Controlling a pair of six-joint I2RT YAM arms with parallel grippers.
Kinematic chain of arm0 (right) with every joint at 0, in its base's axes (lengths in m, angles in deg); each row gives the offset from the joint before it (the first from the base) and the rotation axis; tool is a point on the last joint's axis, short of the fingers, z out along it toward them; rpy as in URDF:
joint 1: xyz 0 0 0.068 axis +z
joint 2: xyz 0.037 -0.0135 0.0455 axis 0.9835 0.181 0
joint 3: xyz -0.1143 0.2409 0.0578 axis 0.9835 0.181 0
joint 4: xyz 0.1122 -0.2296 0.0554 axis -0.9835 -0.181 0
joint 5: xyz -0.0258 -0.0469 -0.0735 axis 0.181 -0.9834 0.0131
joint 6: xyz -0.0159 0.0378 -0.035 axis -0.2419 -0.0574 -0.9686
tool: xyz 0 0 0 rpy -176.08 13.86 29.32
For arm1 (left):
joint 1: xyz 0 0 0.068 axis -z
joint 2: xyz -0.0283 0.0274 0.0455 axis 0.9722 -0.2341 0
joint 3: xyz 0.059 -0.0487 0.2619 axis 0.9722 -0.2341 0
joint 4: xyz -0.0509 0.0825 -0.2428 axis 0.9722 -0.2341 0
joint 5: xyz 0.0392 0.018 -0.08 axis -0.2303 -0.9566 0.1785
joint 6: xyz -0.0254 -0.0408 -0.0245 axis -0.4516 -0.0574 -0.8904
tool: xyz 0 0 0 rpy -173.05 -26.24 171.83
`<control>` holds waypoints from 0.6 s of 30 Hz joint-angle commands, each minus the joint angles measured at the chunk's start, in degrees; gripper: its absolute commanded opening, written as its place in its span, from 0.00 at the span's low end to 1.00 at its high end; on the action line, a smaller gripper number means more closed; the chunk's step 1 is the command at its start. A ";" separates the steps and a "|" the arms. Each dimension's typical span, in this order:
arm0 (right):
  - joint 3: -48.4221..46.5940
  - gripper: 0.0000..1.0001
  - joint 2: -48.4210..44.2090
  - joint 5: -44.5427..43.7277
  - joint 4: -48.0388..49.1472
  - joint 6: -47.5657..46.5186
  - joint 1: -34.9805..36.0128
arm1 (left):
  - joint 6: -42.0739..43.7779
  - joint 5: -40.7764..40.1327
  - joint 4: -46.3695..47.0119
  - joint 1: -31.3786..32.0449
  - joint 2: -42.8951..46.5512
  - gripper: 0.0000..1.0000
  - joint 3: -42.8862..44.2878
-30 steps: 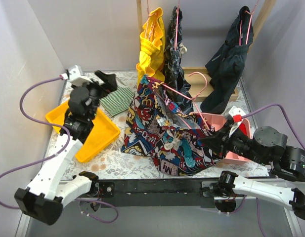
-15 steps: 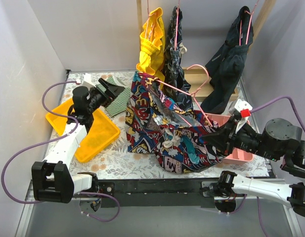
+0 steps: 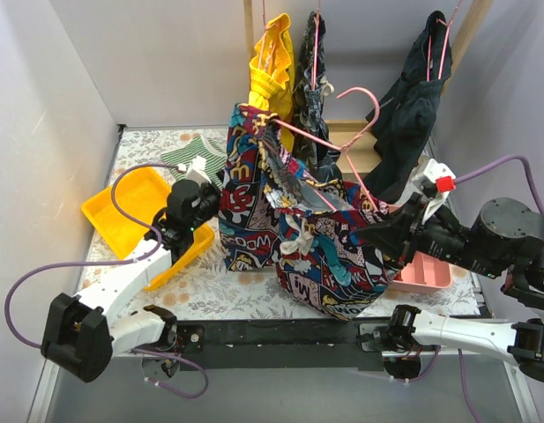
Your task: Place the shorts on the hanger
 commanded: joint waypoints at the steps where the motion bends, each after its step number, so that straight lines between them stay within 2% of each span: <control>1: -2.29 0.01 -1.77 -6.71 8.35 3.21 0.16 | -0.98 -8.04 -1.33 7.68 4.59 0.67 -0.59; 5: -1.32 0.01 -2.39 -10.76 8.17 5.59 0.16 | -1.42 -12.69 -1.16 18.47 2.05 0.63 2.13; 11: -2.37 0.01 -3.44 -14.81 7.21 8.14 0.16 | -1.68 -15.25 3.75 30.18 -5.33 0.62 6.79; 18: -3.08 0.01 -3.88 -19.20 4.92 10.86 0.16 | -0.36 -14.28 9.82 35.29 -17.81 0.65 15.84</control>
